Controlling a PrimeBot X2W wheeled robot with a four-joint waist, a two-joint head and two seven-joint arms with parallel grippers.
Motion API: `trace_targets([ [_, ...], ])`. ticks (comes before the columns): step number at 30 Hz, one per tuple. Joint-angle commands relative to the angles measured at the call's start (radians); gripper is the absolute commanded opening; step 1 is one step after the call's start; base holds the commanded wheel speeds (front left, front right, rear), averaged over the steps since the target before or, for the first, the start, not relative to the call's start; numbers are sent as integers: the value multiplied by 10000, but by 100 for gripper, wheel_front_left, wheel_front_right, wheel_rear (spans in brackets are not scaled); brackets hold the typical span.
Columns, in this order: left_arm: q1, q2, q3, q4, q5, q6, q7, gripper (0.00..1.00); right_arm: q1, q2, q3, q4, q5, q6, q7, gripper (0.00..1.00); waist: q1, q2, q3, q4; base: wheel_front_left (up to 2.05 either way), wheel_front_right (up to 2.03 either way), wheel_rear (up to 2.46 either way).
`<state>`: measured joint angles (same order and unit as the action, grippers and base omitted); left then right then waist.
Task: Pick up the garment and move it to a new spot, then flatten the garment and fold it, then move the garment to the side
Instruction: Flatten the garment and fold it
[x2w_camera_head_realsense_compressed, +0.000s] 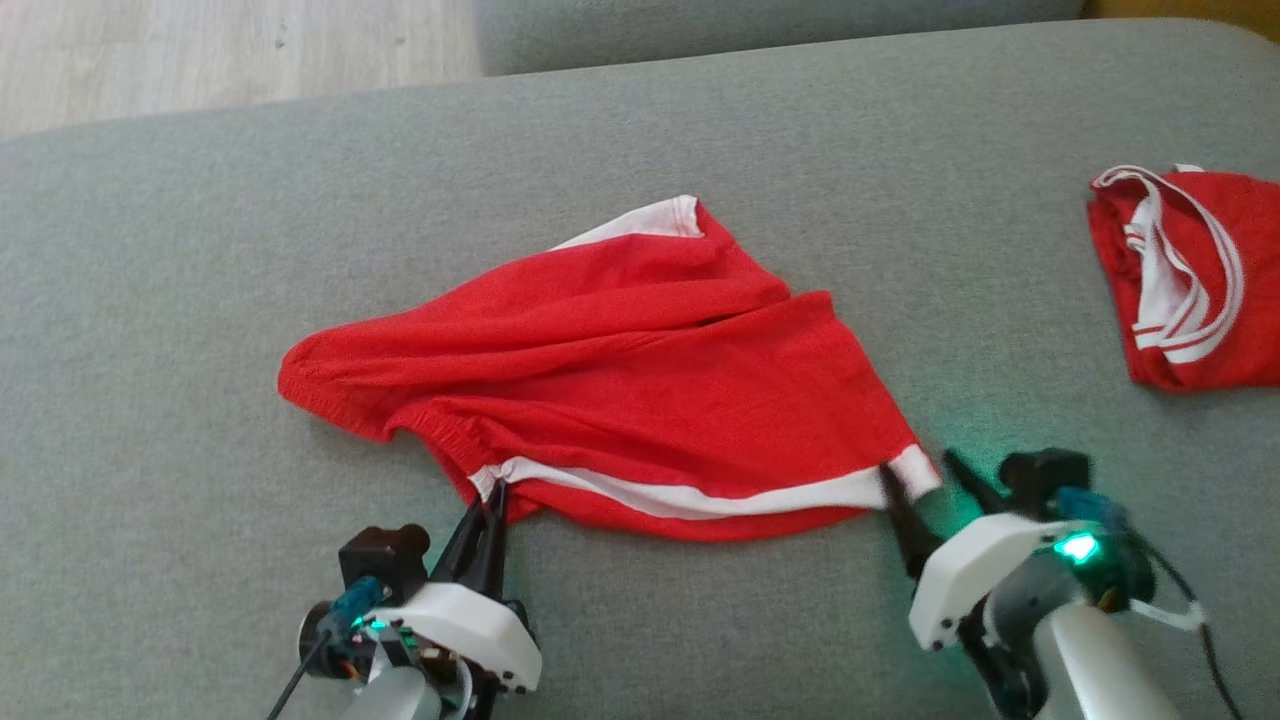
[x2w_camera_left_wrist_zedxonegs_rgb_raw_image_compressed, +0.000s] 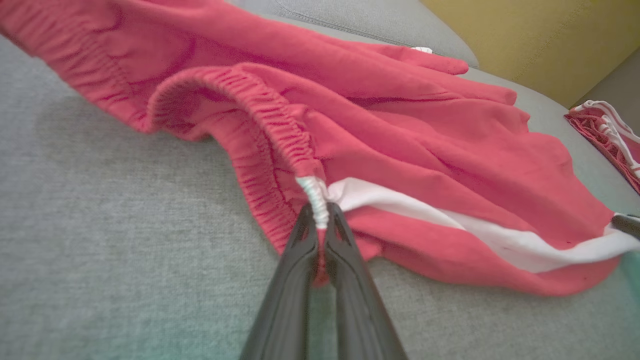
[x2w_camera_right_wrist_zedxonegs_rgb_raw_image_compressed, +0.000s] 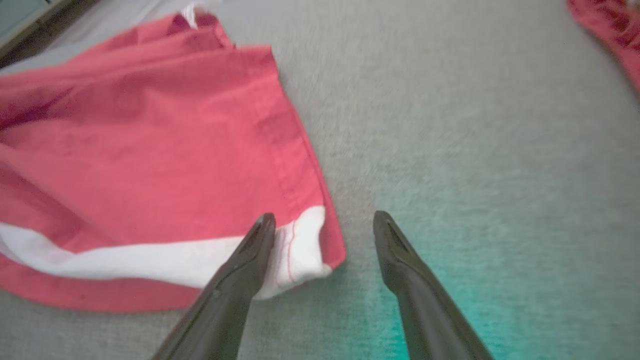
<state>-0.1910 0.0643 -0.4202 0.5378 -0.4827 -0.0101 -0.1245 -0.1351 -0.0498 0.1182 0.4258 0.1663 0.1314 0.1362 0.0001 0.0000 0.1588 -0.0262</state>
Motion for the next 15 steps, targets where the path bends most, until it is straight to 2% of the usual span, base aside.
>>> trace_targets([
  [1, -350, 136, 216, -287, 76, -51, -36, 0, -268, -8, 376, 19, -29, -7, 359, 100, -1, 0, 47, 74, 0, 0, 0],
  [2, -362, 135, 189, -280, 73, -73, -32, 0, -271, -7, 452, 162, -3, -7, 602, 70, -1, 0, 48, 103, 0, 0, 0],
  [3, -364, 135, 164, -273, 68, -93, -27, 0, -265, -7, 509, 226, 41, -7, 762, 0, -1, 0, 45, 124, 0, 0, 0],
  [8, -367, 116, 228, -486, -134, -236, -208, 0, -111, -6, 441, -270, 568, -7, 789, 0, -1, 0, 10, 132, 0, 0, 0],
  [12, -480, 91, 430, -1329, -693, -588, -259, 0, 53, -6, 96, -1620, 1539, -7, 649, 0, -1, 0, -106, 16, 0, 0, 0],
  [15, -592, 261, 556, -2609, -1132, -797, 57, 0, 165, -6, -188, -2898, 2711, -7, 1163, 0, -1, 0, -183, -136, 0, 0, 0],
])
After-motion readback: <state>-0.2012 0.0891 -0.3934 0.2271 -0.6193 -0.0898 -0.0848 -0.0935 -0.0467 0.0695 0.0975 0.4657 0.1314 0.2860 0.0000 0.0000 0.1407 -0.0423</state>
